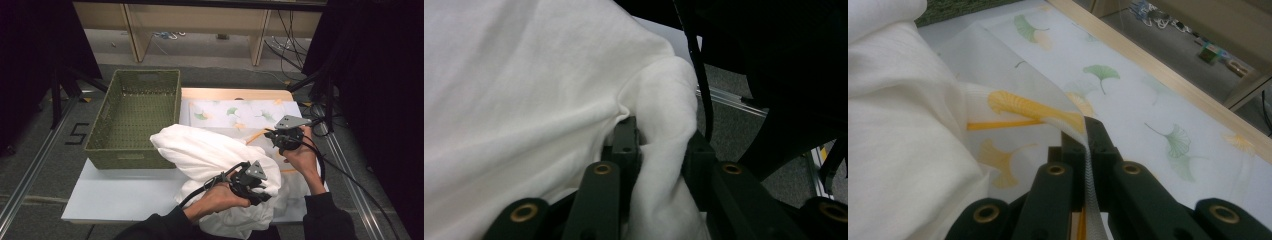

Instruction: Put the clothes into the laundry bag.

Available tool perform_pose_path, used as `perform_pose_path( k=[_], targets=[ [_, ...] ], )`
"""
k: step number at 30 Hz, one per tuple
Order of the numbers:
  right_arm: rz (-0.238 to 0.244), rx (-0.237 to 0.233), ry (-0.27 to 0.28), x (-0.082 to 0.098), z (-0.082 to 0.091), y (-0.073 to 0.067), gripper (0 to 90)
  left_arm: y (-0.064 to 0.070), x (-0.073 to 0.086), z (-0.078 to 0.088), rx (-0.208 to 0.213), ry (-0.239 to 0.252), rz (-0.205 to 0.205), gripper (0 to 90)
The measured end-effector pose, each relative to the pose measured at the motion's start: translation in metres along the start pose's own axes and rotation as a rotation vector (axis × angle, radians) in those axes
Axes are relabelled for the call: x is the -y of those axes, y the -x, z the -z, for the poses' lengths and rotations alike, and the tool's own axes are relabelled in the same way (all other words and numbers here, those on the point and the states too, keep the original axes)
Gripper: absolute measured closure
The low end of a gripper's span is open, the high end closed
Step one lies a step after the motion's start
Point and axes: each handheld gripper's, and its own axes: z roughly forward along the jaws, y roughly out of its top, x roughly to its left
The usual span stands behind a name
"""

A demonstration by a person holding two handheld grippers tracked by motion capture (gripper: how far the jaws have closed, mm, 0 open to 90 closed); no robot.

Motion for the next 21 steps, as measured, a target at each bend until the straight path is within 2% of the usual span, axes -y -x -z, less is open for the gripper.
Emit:
perform_pose_path(
  k=[2, 3, 4, 6, 7, 9, 11, 12, 14, 16, 18, 19, 20, 21],
  targets=[
    [0.011, 0.009, 0.012, 0.0, 0.001, 0.001, 89.6, -0.001, -0.003, 0.005, 0.009, 0.015, 0.019, 66.7],
    [0.004, 0.002, 0.007, 0.0, 0.001, 0.001, 89.6, -0.001, -0.004, 0.01, 0.006, 0.021, 0.011, 63.9],
    [0.005, -0.007, 0.003, 0.0, 0.0, 0.001, 89.5, -0.001, -0.007, 0.015, -0.009, 0.024, 0.004, 60.3],
    [0.017, -0.015, -0.003, 0.0, -0.001, 0.001, 89.6, 0.0, -0.013, 0.031, -0.012, 0.029, 0.015, 49.8],
    [0.008, 0.002, 0.008, 0.001, -0.001, 0.0, 89.6, -0.001, -0.017, 0.039, -0.027, 0.048, 0.005, 45.7],
    [0.015, 0.0, 0.008, 0.001, -0.002, 0.0, 89.6, -0.003, -0.02, 0.052, -0.049, 0.064, 0.005, 40.3],
    [0.012, 0.001, 0.004, 0.001, -0.002, 0.0, 89.6, -0.01, -0.024, 0.071, -0.068, 0.121, 0.044, 36.8],
    [0.012, 0.0, 0.005, 0.001, -0.002, 0.0, 89.5, -0.015, -0.024, 0.081, -0.09, 0.142, 0.056, 36.2],
    [0.021, -0.003, 0.008, 0.0, -0.001, 0.001, 89.6, -0.027, -0.023, 0.103, -0.176, 0.148, 0.062, 33.2],
    [0.016, -0.004, 0.003, 0.001, -0.001, 0.001, 89.6, -0.038, -0.019, 0.119, -0.222, 0.157, 0.068, 30.9],
    [0.008, -0.003, 0.008, 0.001, -0.001, 0.0, 89.5, -0.051, -0.013, 0.136, -0.313, 0.162, 0.076, 29.7],
    [0.029, -0.006, 0.011, 0.0, -0.002, 0.001, 89.5, -0.058, -0.008, 0.146, -0.356, 0.144, 0.078, 29.1],
    [0.006, -0.004, 0.005, 0.001, -0.002, 0.0, 89.5, -0.065, -0.003, 0.154, -0.389, 0.153, 0.109, 28.7],
    [0.016, 0.0, 0.003, 0.001, -0.002, 0.0, 89.5, -0.071, 0.002, 0.162, -0.413, 0.147, 0.125, 28.4]
  ],
)
